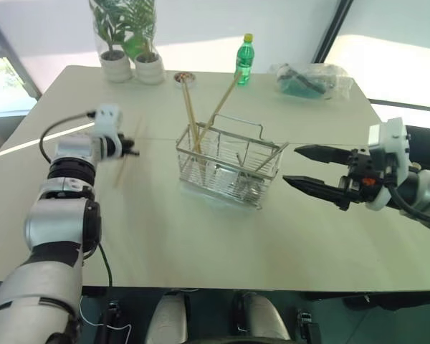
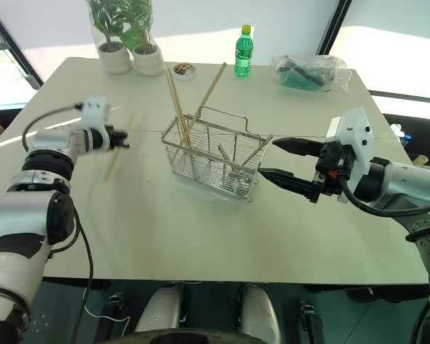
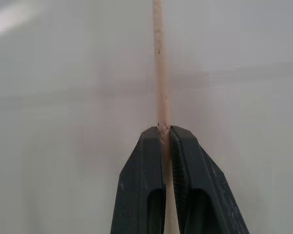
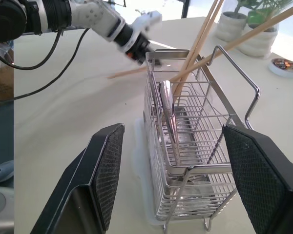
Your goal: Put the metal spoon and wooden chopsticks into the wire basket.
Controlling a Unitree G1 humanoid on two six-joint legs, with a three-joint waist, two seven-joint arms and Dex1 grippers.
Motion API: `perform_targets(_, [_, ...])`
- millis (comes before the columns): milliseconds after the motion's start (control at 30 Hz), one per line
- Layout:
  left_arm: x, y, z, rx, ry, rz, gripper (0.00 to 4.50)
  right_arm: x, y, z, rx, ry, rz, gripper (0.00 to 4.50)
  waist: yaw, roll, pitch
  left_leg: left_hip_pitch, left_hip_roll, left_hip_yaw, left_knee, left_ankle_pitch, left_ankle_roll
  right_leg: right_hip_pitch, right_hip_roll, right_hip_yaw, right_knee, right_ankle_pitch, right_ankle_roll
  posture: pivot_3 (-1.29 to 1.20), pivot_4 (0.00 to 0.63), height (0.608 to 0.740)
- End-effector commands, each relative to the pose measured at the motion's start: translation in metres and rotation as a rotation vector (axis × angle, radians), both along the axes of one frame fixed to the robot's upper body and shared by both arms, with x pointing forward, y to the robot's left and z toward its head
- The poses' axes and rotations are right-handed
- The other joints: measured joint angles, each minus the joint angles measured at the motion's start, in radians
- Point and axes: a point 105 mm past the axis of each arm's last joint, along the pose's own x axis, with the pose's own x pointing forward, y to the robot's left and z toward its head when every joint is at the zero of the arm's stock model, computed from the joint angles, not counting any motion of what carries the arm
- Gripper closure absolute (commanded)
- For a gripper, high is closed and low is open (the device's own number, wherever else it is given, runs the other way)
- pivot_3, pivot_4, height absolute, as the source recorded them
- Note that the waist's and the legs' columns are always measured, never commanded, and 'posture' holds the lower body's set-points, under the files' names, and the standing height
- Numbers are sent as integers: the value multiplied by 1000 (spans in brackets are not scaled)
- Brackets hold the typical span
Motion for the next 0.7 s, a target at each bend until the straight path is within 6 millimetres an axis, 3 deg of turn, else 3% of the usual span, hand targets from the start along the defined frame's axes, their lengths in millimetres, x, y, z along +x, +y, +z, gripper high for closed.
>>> perform_targets(33, [-16, -2, 131, -209, -495, -24, 4456, -4, -1, 7, -2, -31, 3, 1174, -1, 0, 0, 0, 0, 1, 0, 0, 0, 0, -1, 0, 0, 0, 0, 0, 150, 717])
perform_targets(167, [-50, -23, 203, -380, -765, -151, 4456, -6, -2, 6, -6, -25, -2, 1174, 0, 1, -1, 2, -1, 2, 0, -1, 1, 2, -2, 0, 0, 0, 1, 0, 150, 717])
perform_targets(233, [-60, -43, 225, -450, -819, -228, 4456, -6, -1, 5, -7, -22, -1, 1174, 2, 2, -1, 4, -1, 2, 0, -1, 1, 6, -1, -1, -1, 0, 1, 0, 150, 717])
perform_targets(300, [-65, -68, 233, -495, -820, -311, 4456, -7, -1, 5, -6, -23, -2, 1174, 2, 2, -1, 5, -1, 1, 2, -1, 1, 8, -1, -1, -1, 0, 1, 0, 150, 717])
perform_targets(400, [-67, -108, 222, -450, -790, -433, 4456, -7, 1, 6, -3, -29, -5, 1174, 0, 2, -1, 5, -1, 1, 4, -1, 1, 10, -1, -1, -1, 0, 0, 0, 150, 717])
perform_targets(500, [-65, -138, 191, -418, -705, -516, 4456, -9, 0, 6, -2, -33, -16, 1174, -1, 3, -1, 6, -1, 1, 4, -1, 1, 10, -1, -1, -1, -1, 0, 0, 150, 717])
perform_targets(700, [-67, -162, 138, -364, -602, -549, 4456, -13, -2, 6, 7, -38, -40, 1174, -5, 5, 0, 5, 0, 1, 4, -3, 5, 8, 1, 0, 0, 0, 1, 0, 150, 717])
